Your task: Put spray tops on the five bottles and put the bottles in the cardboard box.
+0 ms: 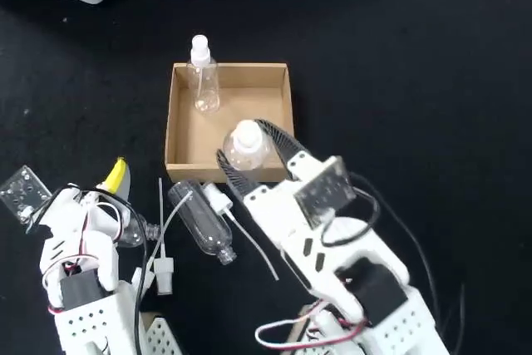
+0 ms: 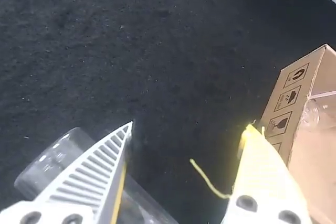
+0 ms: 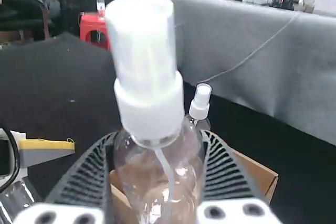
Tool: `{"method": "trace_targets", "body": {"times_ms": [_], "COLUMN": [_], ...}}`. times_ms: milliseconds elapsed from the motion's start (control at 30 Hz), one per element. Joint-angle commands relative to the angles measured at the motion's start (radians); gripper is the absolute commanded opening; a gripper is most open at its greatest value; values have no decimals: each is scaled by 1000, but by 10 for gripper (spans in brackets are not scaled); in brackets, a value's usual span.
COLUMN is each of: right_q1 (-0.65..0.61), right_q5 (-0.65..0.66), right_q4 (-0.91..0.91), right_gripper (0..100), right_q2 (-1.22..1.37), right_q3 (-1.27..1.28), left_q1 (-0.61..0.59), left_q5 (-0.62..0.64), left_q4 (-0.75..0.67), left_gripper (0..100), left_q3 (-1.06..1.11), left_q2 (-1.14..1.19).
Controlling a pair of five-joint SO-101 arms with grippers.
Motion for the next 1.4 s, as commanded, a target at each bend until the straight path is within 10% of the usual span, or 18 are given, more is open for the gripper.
{"method": "trace_targets", "body": {"times_ms": [0, 1367], "right_q1": [18, -49], "right_q5": [2, -110], "right_q4": [-97, -721], "right_gripper": [47, 51], "right_q2": [97, 1053], "right_q3": [-76, -308], "left_q1": [15, 15], "left_q5": [-9, -9], "left_q4": [-28, -20], "left_gripper": [299, 299], "left_q3": [25, 25], "left_q2": [-11, -11]}}
